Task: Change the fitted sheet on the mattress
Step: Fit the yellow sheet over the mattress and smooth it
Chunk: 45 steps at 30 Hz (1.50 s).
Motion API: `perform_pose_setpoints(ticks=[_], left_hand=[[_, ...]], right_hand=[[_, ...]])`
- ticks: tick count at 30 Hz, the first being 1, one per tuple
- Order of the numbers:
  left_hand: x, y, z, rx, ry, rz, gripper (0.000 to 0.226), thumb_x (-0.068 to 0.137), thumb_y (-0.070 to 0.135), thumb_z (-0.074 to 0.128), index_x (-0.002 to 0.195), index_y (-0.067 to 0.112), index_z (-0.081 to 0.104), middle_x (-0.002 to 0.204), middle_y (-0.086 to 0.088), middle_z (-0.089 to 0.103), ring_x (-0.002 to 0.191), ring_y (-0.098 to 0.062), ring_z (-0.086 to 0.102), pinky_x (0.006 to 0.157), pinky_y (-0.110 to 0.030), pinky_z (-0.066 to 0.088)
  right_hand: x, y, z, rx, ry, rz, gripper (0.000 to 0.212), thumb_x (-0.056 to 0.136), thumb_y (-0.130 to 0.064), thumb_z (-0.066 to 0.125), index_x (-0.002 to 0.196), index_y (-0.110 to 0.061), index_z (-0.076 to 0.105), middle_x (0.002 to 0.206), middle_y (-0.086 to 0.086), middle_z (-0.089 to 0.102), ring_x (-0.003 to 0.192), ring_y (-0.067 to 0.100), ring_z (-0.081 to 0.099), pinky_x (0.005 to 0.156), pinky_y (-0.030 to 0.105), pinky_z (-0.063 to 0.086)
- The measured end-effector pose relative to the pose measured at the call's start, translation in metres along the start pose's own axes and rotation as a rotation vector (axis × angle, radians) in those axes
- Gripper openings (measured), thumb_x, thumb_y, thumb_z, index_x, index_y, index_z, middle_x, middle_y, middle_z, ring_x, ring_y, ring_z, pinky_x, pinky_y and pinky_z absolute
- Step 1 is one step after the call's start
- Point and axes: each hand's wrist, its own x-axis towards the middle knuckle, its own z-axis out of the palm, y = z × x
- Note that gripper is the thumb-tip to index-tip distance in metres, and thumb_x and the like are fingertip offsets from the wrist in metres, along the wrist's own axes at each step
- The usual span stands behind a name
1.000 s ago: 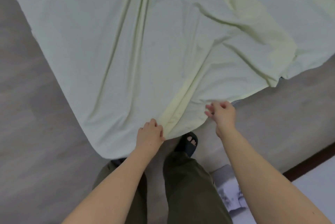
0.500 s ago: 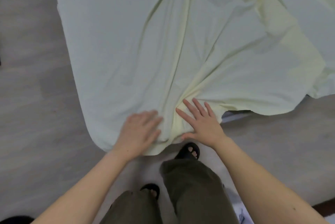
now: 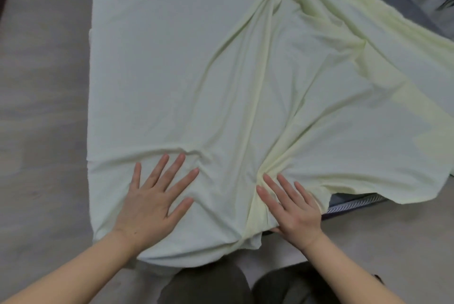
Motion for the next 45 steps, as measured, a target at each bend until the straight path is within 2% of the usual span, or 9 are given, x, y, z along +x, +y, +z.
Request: perform_pose_setpoints(ticks=[14, 21, 24, 27, 29, 31, 37, 42, 45], left_hand=[[-0.003, -0.006, 0.002, -0.154, 0.085, 0.026, 0.049, 0.092, 0.067, 0.001, 0.141, 0.064, -0.006, 0.156, 0.029, -0.015, 0.146, -0.003, -0.013, 0.118, -0.051, -0.006], [-0.026, -0.012, -0.010, -0.478, 0.129, 0.030, 0.047, 0.096, 0.048, 0.045, 0.141, 0.039, 0.044, 0.152, 0.025, 0.023, 0.143, 0.002, 0.020, 0.120, -0.028, 0.011], [-0.078, -0.010, 0.004, -0.664, 0.456, -0.095, 0.037, 0.092, 0.045, 0.051, 0.119, 0.026, 0.067, 0.131, 0.021, 0.053, 0.125, -0.008, 0.052, 0.110, -0.029, 0.031], [-0.135, -0.011, 0.037, -0.717, 0.762, -0.470, 0.063, 0.083, 0.056, 0.053, 0.132, 0.017, 0.053, 0.144, -0.001, 0.045, 0.132, -0.022, 0.043, 0.113, -0.028, 0.023], [-0.154, -0.020, 0.063, -0.958, 0.704, -0.831, 0.095, 0.075, 0.066, 0.058, 0.144, 0.006, 0.036, 0.150, -0.015, 0.031, 0.136, -0.031, 0.036, 0.116, -0.038, 0.023], [-0.159, -0.029, 0.082, -1.366, 0.447, -1.026, 0.088, 0.086, 0.046, 0.066, 0.150, 0.003, 0.024, 0.153, -0.017, 0.028, 0.137, -0.032, 0.036, 0.115, -0.044, 0.026], [-0.158, -0.032, 0.106, -1.864, 0.134, -0.920, 0.066, 0.071, 0.057, 0.067, 0.118, 0.012, 0.061, 0.108, 0.003, 0.069, 0.106, -0.014, 0.061, 0.088, -0.035, 0.045], [-0.142, -0.035, 0.117, -1.826, 0.242, -0.925, 0.021, 0.094, 0.033, 0.057, 0.097, 0.015, 0.066, 0.085, 0.003, 0.070, 0.085, -0.014, 0.059, 0.076, -0.029, 0.042], [-0.141, -0.034, 0.122, -1.836, 0.357, -0.870, 0.023, 0.096, 0.028, 0.055, 0.082, 0.010, 0.054, 0.075, -0.007, 0.058, 0.072, -0.015, 0.054, 0.063, -0.023, 0.042]], right_hand=[[-0.001, -0.031, -0.027, -0.104, 0.030, 0.075, 0.056, 0.102, -0.044, 0.029, 0.126, -0.007, 0.064, 0.137, 0.008, 0.057, 0.124, 0.026, 0.057, 0.098, 0.040, 0.050], [-0.064, -0.047, -0.062, -0.090, 0.195, 0.141, 0.036, 0.091, 0.004, 0.045, 0.114, -0.007, 0.071, 0.125, 0.006, 0.066, 0.112, 0.015, 0.063, 0.090, 0.024, 0.049], [-0.098, -0.038, -0.074, -0.137, 0.049, 0.234, 0.051, 0.069, 0.016, 0.054, 0.107, -0.011, 0.075, 0.119, 0.006, 0.069, 0.107, 0.016, 0.065, 0.084, 0.020, 0.047], [-0.112, -0.045, -0.075, -0.255, -0.392, 0.307, 0.055, 0.056, 0.005, 0.082, 0.106, -0.016, 0.074, 0.114, 0.002, 0.072, 0.105, 0.024, 0.069, 0.071, 0.032, 0.055], [-0.107, -0.060, -0.067, -0.300, -0.716, 0.321, 0.035, 0.087, -0.024, 0.063, 0.121, -0.024, 0.058, 0.126, -0.004, 0.061, 0.118, 0.022, 0.057, 0.085, 0.037, 0.046], [-0.084, -0.086, -0.060, -0.240, -0.846, 0.314, 0.024, 0.097, -0.040, 0.039, 0.115, -0.031, 0.051, 0.125, -0.008, 0.056, 0.117, 0.018, 0.054, 0.090, 0.034, 0.043], [-0.018, -0.200, -0.014, 0.099, -0.185, -0.260, 0.030, 0.092, -0.042, 0.056, 0.111, -0.020, 0.060, 0.099, -0.002, 0.064, 0.079, 0.019, 0.062, 0.060, 0.030, 0.050], [0.018, -0.242, 0.016, -0.024, -0.112, -0.264, 0.047, 0.081, -0.053, 0.065, 0.105, -0.014, 0.070, 0.088, -0.001, 0.066, 0.073, 0.020, 0.063, 0.055, 0.029, 0.047], [0.031, -0.256, 0.027, -0.066, -0.087, -0.245, 0.023, 0.069, -0.036, 0.081, 0.076, -0.018, 0.069, 0.063, -0.003, 0.059, 0.054, 0.018, 0.058, 0.045, 0.027, 0.041]])
